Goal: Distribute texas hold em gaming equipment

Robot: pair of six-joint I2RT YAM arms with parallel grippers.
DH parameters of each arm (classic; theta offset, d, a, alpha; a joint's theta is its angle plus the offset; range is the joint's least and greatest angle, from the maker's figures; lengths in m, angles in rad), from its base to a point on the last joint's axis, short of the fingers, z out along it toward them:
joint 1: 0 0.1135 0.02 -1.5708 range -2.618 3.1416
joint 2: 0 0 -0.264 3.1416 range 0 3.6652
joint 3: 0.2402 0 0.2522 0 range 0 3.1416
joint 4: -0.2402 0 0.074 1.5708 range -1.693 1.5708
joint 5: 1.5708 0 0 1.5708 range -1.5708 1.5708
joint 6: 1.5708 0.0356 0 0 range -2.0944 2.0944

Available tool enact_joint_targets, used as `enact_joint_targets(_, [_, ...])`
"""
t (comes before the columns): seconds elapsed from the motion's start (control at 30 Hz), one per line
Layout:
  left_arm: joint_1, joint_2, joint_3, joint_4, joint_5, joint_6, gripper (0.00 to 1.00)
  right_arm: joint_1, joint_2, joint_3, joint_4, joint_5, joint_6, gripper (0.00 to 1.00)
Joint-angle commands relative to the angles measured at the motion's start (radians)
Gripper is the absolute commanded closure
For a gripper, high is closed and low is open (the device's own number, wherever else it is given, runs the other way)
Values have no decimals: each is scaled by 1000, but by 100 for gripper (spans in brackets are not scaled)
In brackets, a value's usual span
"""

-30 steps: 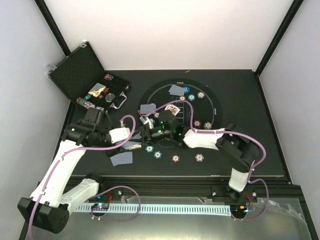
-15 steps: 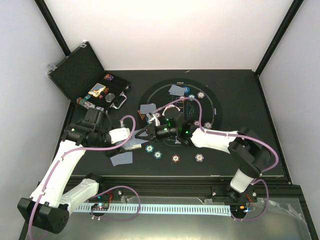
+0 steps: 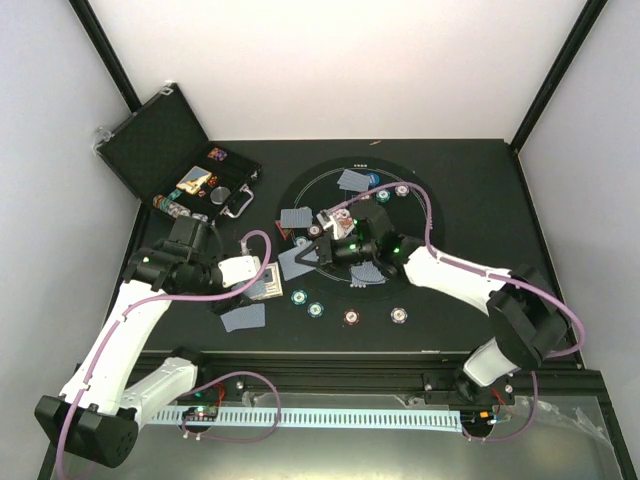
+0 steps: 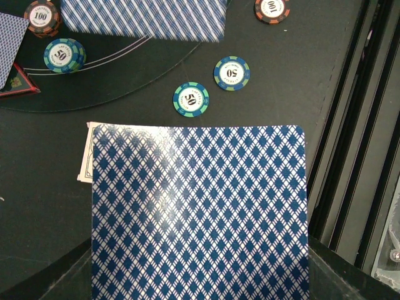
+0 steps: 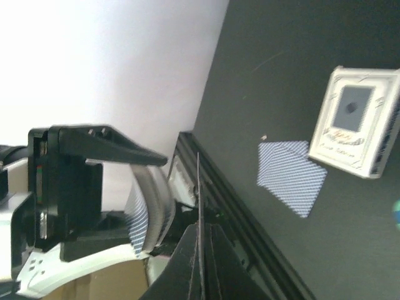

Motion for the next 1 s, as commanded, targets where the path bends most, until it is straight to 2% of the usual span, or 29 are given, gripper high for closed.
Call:
enact_joint_targets(0.0, [0, -9, 31, 11, 29, 7, 98, -83, -28, 95, -240, 8, -189, 99])
enact_joint_targets(0.1, [0, -8, 35, 9, 30, 5, 98, -145, 28, 267, -545, 184, -455, 99])
enact_joint_targets(0.2, [0, -8, 36, 6, 27, 5, 98, -170, 134, 438, -795, 522, -650, 99])
enact_joint_targets(0.27, [0, -8, 36, 5, 22, 5, 99, -170, 225, 537, -898, 762, -730, 99])
enact_joint_targets(0.37, [-1, -8, 35, 2, 16, 7, 98, -169, 356, 660, -947, 1036, -817, 99])
enact_joint_targets(0.5, [-1, -4, 36, 2, 12, 4, 99, -159, 485, 758, -933, 1269, -918, 99])
enact_joint_targets(0.7, [0, 1, 34, 7, 9, 4, 98, -129, 600, 733, -786, 1501, -1103, 99])
enact_joint_targets(0.87, [0, 3, 35, 8, 3, 4, 98, -102, 660, 682, -732, 1528, -1153, 99])
enact_joint_targets(0.97, [0, 0, 34, 8, 1, 5, 98, -88, 673, 651, -711, 1500, -1142, 93])
